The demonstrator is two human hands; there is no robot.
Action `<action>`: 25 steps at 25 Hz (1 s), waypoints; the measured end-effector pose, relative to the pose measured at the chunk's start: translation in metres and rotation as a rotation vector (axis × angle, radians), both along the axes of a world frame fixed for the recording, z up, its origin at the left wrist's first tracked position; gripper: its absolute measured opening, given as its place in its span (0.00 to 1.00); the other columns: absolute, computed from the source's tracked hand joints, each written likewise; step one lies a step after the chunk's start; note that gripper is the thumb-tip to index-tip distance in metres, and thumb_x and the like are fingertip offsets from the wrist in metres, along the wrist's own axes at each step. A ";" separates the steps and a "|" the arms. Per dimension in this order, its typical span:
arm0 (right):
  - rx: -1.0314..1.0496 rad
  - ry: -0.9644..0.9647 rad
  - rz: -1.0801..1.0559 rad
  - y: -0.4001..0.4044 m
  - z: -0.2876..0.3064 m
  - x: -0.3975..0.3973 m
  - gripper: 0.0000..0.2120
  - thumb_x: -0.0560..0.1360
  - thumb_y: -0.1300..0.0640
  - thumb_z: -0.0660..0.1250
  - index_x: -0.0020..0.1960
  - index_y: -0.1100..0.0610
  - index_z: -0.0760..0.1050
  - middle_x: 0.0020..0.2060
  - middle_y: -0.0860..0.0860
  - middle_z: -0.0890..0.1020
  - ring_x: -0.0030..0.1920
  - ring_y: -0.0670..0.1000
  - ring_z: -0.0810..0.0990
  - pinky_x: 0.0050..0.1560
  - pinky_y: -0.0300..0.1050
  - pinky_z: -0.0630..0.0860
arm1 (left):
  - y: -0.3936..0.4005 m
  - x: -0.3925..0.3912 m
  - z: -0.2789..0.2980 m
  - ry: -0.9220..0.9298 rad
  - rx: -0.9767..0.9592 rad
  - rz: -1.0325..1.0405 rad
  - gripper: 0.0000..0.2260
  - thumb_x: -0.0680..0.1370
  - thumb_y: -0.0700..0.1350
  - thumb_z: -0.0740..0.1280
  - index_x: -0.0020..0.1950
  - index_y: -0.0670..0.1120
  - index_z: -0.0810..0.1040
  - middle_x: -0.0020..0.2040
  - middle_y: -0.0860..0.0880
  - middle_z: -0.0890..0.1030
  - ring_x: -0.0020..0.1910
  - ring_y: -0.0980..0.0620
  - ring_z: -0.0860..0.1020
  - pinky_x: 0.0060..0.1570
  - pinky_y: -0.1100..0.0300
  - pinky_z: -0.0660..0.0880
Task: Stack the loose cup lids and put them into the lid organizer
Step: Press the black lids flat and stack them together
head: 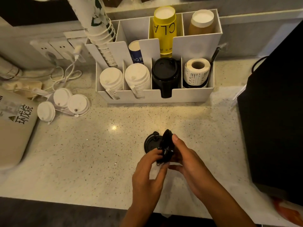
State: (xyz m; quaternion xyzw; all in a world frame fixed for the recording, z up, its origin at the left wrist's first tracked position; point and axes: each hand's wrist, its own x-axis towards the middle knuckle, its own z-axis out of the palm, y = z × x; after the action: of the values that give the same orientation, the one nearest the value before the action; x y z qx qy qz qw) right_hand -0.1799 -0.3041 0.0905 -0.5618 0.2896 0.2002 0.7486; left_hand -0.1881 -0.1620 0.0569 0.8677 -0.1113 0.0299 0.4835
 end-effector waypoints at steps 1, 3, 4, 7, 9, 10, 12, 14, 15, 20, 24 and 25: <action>-0.024 0.009 0.023 0.003 0.000 -0.001 0.28 0.67 0.28 0.59 0.57 0.43 0.82 0.49 0.47 0.87 0.54 0.47 0.84 0.62 0.55 0.77 | 0.003 -0.001 0.002 -0.015 0.002 -0.002 0.14 0.77 0.51 0.68 0.63 0.55 0.75 0.58 0.57 0.82 0.57 0.61 0.79 0.58 0.66 0.75; -0.111 0.005 0.051 0.004 0.000 -0.003 0.32 0.64 0.24 0.57 0.56 0.43 0.81 0.47 0.43 0.86 0.52 0.45 0.83 0.60 0.52 0.78 | 0.010 0.000 0.010 0.019 -0.010 0.004 0.12 0.79 0.55 0.65 0.60 0.54 0.77 0.53 0.63 0.82 0.54 0.64 0.79 0.54 0.73 0.73; -0.186 -0.019 0.049 0.003 -0.001 -0.004 0.31 0.64 0.24 0.56 0.55 0.42 0.80 0.46 0.41 0.86 0.51 0.42 0.83 0.59 0.50 0.78 | 0.013 0.001 0.013 0.076 -0.022 0.013 0.10 0.79 0.55 0.65 0.58 0.56 0.77 0.52 0.65 0.81 0.53 0.65 0.79 0.52 0.75 0.72; -0.482 -0.155 0.082 -0.009 -0.002 -0.007 0.24 0.67 0.28 0.60 0.58 0.37 0.75 0.49 0.36 0.81 0.53 0.38 0.79 0.53 0.39 0.76 | 0.027 0.009 0.017 0.260 -0.064 0.031 0.09 0.78 0.50 0.65 0.57 0.61 0.75 0.53 0.68 0.80 0.54 0.64 0.79 0.51 0.74 0.72; -0.610 -0.269 0.164 -0.013 -0.005 -0.009 0.26 0.68 0.32 0.64 0.64 0.36 0.71 0.56 0.34 0.78 0.56 0.37 0.76 0.54 0.36 0.74 | 0.039 0.013 0.014 0.347 -0.090 0.025 0.09 0.80 0.50 0.64 0.58 0.62 0.75 0.54 0.67 0.80 0.55 0.63 0.79 0.51 0.74 0.73; -0.646 -0.315 0.221 -0.012 -0.007 -0.010 0.28 0.69 0.33 0.67 0.67 0.35 0.67 0.59 0.33 0.76 0.58 0.36 0.75 0.56 0.35 0.72 | 0.044 0.014 0.014 0.377 -0.099 0.021 0.09 0.80 0.50 0.64 0.59 0.62 0.75 0.54 0.67 0.81 0.56 0.64 0.79 0.51 0.74 0.73; -0.704 -0.394 0.330 -0.006 -0.012 -0.012 0.33 0.70 0.38 0.71 0.71 0.34 0.62 0.65 0.31 0.69 0.64 0.36 0.70 0.59 0.31 0.69 | 0.051 0.017 0.014 0.410 -0.110 -0.001 0.11 0.79 0.49 0.63 0.59 0.62 0.75 0.55 0.67 0.81 0.56 0.65 0.79 0.52 0.74 0.73; -0.774 -0.474 0.410 0.001 -0.018 -0.015 0.38 0.69 0.38 0.73 0.74 0.36 0.58 0.68 0.30 0.64 0.68 0.35 0.65 0.63 0.29 0.65 | 0.054 0.020 0.015 0.442 -0.118 -0.033 0.11 0.78 0.49 0.62 0.59 0.62 0.74 0.54 0.68 0.80 0.56 0.66 0.79 0.52 0.74 0.73; -0.812 -0.507 0.437 0.005 -0.021 -0.016 0.40 0.68 0.36 0.73 0.75 0.37 0.57 0.69 0.31 0.63 0.69 0.35 0.63 0.65 0.29 0.64 | 0.055 0.021 0.016 0.456 -0.121 -0.048 0.11 0.78 0.50 0.62 0.59 0.62 0.74 0.55 0.69 0.80 0.57 0.67 0.78 0.52 0.74 0.73; -0.950 -0.565 0.506 0.016 -0.040 -0.029 0.45 0.68 0.32 0.70 0.77 0.41 0.53 0.71 0.39 0.62 0.72 0.41 0.61 0.69 0.36 0.65 | 0.058 0.022 0.012 0.531 -0.138 -0.109 0.13 0.79 0.52 0.61 0.62 0.58 0.75 0.55 0.64 0.82 0.58 0.63 0.79 0.55 0.69 0.75; -1.011 -0.561 0.425 0.014 -0.049 -0.035 0.41 0.69 0.35 0.70 0.76 0.44 0.57 0.68 0.42 0.67 0.69 0.41 0.63 0.66 0.34 0.66 | 0.052 0.023 0.013 0.565 -0.172 -0.146 0.11 0.81 0.44 0.63 0.62 0.54 0.77 0.55 0.62 0.83 0.58 0.63 0.79 0.57 0.68 0.75; -1.015 -0.557 0.413 0.012 -0.050 -0.035 0.40 0.69 0.35 0.70 0.75 0.45 0.58 0.67 0.43 0.68 0.68 0.40 0.63 0.64 0.32 0.65 | 0.049 0.023 0.015 0.561 -0.178 -0.147 0.12 0.80 0.44 0.63 0.62 0.55 0.76 0.55 0.62 0.83 0.57 0.63 0.80 0.57 0.67 0.76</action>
State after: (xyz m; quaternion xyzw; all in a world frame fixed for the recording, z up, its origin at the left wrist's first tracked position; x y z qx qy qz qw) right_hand -0.2153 -0.2918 0.0405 -0.9238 0.0276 0.0241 0.3811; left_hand -0.1654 -0.1128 0.0714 0.7859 -0.0329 -0.2365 0.5704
